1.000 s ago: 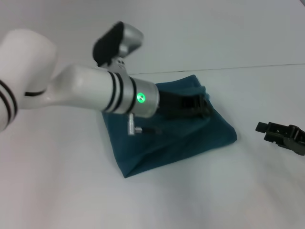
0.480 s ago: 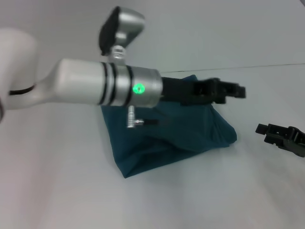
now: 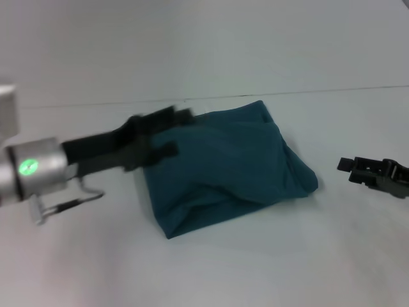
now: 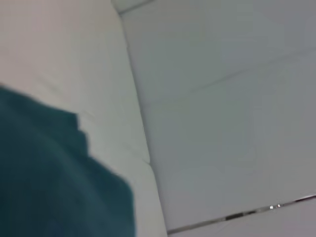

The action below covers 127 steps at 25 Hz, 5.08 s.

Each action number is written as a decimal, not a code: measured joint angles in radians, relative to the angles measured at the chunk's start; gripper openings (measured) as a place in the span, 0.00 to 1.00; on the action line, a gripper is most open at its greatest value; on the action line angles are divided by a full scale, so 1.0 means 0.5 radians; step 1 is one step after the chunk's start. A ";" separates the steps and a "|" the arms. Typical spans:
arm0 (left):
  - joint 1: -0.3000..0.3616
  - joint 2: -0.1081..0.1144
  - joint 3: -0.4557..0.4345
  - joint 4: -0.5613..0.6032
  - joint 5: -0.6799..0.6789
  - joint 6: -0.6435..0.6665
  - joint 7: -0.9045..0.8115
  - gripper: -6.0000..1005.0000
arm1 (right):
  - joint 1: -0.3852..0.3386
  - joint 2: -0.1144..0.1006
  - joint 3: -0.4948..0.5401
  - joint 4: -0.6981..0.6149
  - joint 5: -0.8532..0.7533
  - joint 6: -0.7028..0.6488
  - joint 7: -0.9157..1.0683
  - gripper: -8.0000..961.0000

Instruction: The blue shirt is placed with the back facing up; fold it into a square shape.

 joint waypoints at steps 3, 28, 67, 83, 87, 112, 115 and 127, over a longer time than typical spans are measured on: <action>0.124 0.036 -0.107 0.004 0.092 0.164 0.057 0.92 | 0.092 -0.051 -0.058 -0.005 -0.110 -0.016 0.127 0.65; 0.374 0.041 -0.692 0.076 0.444 0.421 0.336 0.94 | 0.964 0.051 -0.172 -0.223 -1.313 0.149 1.189 0.65; 0.325 0.030 -0.705 -0.048 0.428 0.287 0.389 0.94 | 0.989 0.143 -0.357 -0.005 -1.141 0.583 1.172 0.65; 0.298 0.030 -0.703 -0.087 0.425 0.248 0.391 0.94 | 0.970 0.127 -0.328 -0.073 -1.139 0.469 1.177 0.65; 0.297 0.030 -0.700 -0.093 0.425 0.232 0.392 0.94 | 0.964 0.141 -0.356 -0.018 -1.158 0.575 1.174 0.65; 0.282 0.034 -0.699 -0.114 0.425 0.203 0.396 0.94 | 0.880 0.240 -0.359 -0.095 -0.985 0.678 1.067 0.34; 0.278 0.035 -0.696 -0.113 0.425 0.203 0.396 0.94 | 0.882 0.238 -0.361 -0.094 -0.985 0.677 1.067 0.22; 0.295 0.040 -0.705 -0.116 0.428 0.223 0.405 0.94 | 0.954 0.099 -0.378 -0.353 -0.953 0.333 1.132 0.05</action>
